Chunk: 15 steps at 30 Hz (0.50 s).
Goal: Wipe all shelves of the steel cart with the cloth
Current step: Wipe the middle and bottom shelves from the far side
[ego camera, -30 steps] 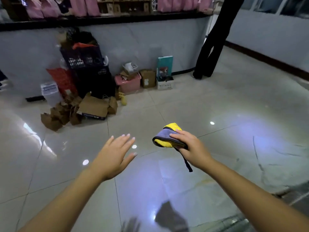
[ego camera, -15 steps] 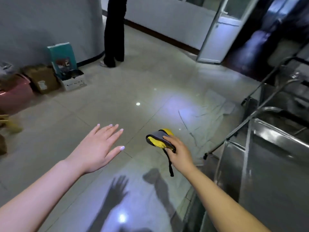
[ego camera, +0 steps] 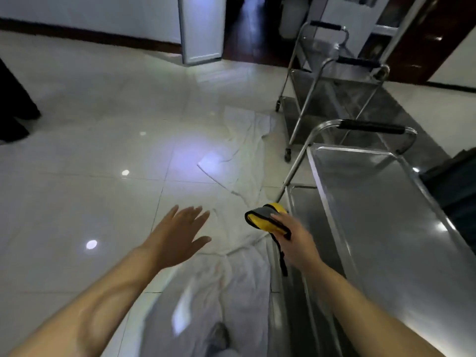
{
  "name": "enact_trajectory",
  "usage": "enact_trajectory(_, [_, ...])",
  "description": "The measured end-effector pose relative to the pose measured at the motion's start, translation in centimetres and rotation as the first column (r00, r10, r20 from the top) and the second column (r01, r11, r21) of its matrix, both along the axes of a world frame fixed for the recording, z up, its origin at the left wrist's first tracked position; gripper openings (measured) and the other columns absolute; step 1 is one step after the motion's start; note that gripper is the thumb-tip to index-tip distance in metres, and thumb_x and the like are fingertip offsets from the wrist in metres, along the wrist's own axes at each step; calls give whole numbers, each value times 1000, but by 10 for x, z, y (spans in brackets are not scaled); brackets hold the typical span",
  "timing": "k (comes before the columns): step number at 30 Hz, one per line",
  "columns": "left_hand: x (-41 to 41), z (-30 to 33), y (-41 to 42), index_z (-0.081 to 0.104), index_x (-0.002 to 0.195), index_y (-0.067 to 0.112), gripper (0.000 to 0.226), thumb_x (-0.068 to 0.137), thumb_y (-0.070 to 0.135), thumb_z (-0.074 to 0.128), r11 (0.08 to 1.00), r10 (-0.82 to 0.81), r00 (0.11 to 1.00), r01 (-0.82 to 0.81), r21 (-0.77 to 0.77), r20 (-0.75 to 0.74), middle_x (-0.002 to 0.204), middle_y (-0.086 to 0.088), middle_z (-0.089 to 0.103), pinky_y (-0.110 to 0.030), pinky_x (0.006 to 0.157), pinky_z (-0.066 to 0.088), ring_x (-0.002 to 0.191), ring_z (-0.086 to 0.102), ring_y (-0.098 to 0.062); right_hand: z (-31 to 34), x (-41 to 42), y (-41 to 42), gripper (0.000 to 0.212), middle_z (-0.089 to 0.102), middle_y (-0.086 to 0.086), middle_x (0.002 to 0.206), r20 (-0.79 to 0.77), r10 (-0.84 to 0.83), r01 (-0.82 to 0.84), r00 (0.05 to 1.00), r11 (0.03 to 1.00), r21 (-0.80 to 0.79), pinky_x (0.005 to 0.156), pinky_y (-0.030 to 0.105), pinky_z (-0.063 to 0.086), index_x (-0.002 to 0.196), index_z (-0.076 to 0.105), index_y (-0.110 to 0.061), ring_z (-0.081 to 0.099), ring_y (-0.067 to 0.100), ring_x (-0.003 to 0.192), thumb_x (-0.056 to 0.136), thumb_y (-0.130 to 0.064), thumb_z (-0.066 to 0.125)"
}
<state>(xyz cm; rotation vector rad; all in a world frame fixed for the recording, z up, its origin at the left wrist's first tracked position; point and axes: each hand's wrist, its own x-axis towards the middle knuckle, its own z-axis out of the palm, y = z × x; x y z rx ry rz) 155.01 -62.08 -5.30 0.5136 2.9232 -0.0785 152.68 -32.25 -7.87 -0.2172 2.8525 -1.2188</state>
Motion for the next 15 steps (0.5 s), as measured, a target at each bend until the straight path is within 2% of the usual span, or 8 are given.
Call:
enact_trajectory(3, [-60,-1,9,1,153,23,69,97,59,15,996,-93,996,93,-2,-12,162,-1,6,-39,120,-1,148,5,-16,1,-36,15,41,56,-1,133,-9,-79,79,997,997,22,102,32,43,129,59,-22,53,18,122,89,-11,65])
enact_trajectory(6, [-120,1,17,0,153,24,69,96,60,15,982,-187,982,187,27,1,162,0,3,-39,120,-4,148,1,-15,3,-63,22,42,51,-1,140,2,-144,144,990,989,45,107,28,36,132,55,-26,46,18,130,91,-19,61])
enact_trajectory(9, [-182,0,30,-1,153,24,69,96,60,15,956,-290,957,290,49,-5,162,1,1,-38,120,-6,148,-2,-14,-1,-89,26,42,54,6,135,-31,-228,226,973,972,-66,106,47,41,127,59,-19,51,26,127,88,-4,64])
enact_trajectory(10, [-204,-2,34,-2,153,24,69,96,61,14,941,-334,942,334,59,-7,162,1,0,-38,119,-6,148,-3,-14,-3,-98,25,42,55,6,135,-36,-258,256,965,965,-53,106,48,41,127,60,-18,51,25,127,88,-4,65])
enact_trajectory(12, [-248,-6,45,-4,153,24,70,94,61,9,904,-424,906,423,62,-7,162,2,1,-37,119,-7,148,-4,-13,-4,-112,22,43,54,-2,136,-66,-334,337,940,941,33,106,41,41,128,60,-23,51,19,126,88,-10,66])
enact_trajectory(14, [-288,-12,60,-5,152,24,77,87,64,-4,853,-518,855,518,66,-23,162,2,2,-38,120,-5,148,-3,-13,-1,-124,19,44,55,-9,133,-108,-422,432,900,898,84,102,38,45,125,62,-26,54,15,121,85,-11,69])
enact_trajectory(15, [-300,-13,67,-4,152,25,82,81,65,-12,832,-550,835,551,64,-28,161,2,3,-39,120,-5,148,-2,-14,3,-124,16,46,56,-7,133,-120,-432,446,894,885,137,100,38,46,125,63,-26,55,18,120,83,-9,70])
